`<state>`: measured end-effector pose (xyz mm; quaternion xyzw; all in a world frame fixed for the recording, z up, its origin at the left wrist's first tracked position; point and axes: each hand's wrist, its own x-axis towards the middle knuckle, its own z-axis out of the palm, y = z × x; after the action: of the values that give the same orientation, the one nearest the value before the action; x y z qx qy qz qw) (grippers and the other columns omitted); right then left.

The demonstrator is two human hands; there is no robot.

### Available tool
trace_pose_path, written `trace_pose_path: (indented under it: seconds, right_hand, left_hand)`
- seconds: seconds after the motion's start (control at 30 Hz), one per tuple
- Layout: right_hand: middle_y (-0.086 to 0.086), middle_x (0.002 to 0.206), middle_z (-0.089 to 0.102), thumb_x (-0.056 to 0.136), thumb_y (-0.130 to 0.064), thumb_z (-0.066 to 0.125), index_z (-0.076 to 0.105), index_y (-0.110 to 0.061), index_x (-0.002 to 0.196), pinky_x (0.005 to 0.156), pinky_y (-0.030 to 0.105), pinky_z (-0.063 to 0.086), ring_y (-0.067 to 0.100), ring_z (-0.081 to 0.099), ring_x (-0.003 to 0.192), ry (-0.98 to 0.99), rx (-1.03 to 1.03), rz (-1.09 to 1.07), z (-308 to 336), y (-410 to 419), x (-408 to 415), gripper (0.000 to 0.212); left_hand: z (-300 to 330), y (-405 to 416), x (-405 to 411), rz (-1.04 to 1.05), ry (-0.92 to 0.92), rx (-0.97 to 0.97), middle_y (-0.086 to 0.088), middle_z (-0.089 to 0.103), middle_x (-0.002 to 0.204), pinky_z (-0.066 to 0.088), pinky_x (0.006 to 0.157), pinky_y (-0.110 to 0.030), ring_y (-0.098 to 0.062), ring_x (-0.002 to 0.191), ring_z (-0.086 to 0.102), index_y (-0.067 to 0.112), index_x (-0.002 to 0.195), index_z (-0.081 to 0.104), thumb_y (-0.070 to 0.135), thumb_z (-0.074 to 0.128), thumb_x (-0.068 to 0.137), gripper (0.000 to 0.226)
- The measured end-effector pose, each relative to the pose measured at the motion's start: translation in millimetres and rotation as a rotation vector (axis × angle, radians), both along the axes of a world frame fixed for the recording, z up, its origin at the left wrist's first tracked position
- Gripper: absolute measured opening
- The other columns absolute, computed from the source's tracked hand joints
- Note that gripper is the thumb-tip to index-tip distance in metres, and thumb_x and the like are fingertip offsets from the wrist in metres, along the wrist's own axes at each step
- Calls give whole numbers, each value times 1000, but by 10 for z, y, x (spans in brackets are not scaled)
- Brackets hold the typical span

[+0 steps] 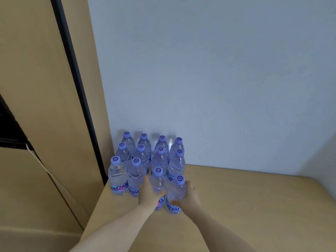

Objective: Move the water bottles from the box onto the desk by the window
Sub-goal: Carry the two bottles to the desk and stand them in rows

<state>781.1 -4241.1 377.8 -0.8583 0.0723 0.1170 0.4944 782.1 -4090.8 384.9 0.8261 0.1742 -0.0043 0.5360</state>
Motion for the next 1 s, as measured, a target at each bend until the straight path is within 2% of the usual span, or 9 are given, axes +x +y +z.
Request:
trace_pose_path:
  seconds: [0.1, 0.17, 0.3, 0.47, 0.7, 0.8, 0.87, 0.93, 1.0]
  right_hand:
    - [-2, 114, 42, 69, -14, 79, 41, -27, 117, 82, 27, 49, 15, 50, 106, -33, 58, -59, -34, 20, -9, 62]
    - [-3, 113, 42, 69, -14, 79, 40, -29, 114, 76, 23, 47, 14, 51, 102, -36, 49, -52, -26, 38, 7, 61]
    - [-1, 116, 41, 68, -12, 78, 39, -30, 114, 87, 29, 49, 14, 50, 103, -52, 42, -78, -60, 68, 67, 63]
    - [-4, 110, 37, 69, -7, 75, 38, -24, 111, 83, 28, 47, 14, 48, 100, -58, 64, -122, -69, 135, 188, 59]
    - [-5, 111, 37, 71, -10, 74, 38, -24, 111, 78, 26, 49, 14, 51, 98, -54, -2, -68, -94, 92, 288, 56]
    - [-4, 108, 38, 72, -12, 74, 40, -22, 108, 70, 19, 43, 10, 49, 93, -75, -21, -67, -104, 95, 318, 51]
    - [-4, 108, 39, 72, -14, 74, 41, -20, 107, 70, 19, 44, 10, 50, 93, -81, -18, -81, -134, 111, 340, 49]
    - [-5, 107, 40, 72, -14, 74, 42, -21, 105, 73, 22, 46, 10, 51, 92, -89, 1, -102, -155, 132, 367, 46]
    - [-5, 106, 40, 72, -14, 74, 42, -22, 103, 74, 23, 47, 9, 51, 91, -107, 7, -116, -180, 148, 390, 46]
  left_hand:
    - [-67, -12, 12, -50, -16, 10, -5, 53, 109, 39, 79, -24, -18, 98, 52, 10, 113, 39, 14, 81, 72, 59]
    - [-85, -18, 22, -75, -13, -35, -1, 54, 107, 42, 79, -24, -17, 98, 55, 10, 116, 37, 17, 79, 75, 59]
    - [-95, 40, 59, -150, -2, -48, 8, 53, 82, 39, 63, -20, -4, 74, 52, 22, 86, 42, 8, 71, 80, 33]
    - [-126, -3, 113, -55, 36, -53, -2, 54, 105, 45, 76, -27, -19, 96, 55, 9, 117, 34, 12, 73, 77, 56]
    - [-174, -150, 207, 86, 48, -73, -7, 50, 104, 40, 75, -25, -20, 95, 52, -5, 121, 37, 2, 72, 79, 55]
    - [-187, -183, 316, 103, 11, -61, -1, 47, 76, 38, 69, -28, -22, 84, 50, 5, 87, 47, -5, 67, 80, 24]
    - [-207, -198, 380, 129, 17, -61, -1, 48, 68, 40, 67, -30, -23, 79, 52, 13, 71, 44, -8, 66, 78, 31]
    - [-259, -214, 426, 160, 41, -79, -16, 60, 84, 49, 74, -37, -32, 88, 60, 1, 89, 54, -4, 71, 75, 22]
    - [-327, -234, 478, 183, 80, -103, -24, 61, 103, 51, 84, -43, -38, 100, 60, -10, 109, 50, -1, 75, 73, 44]
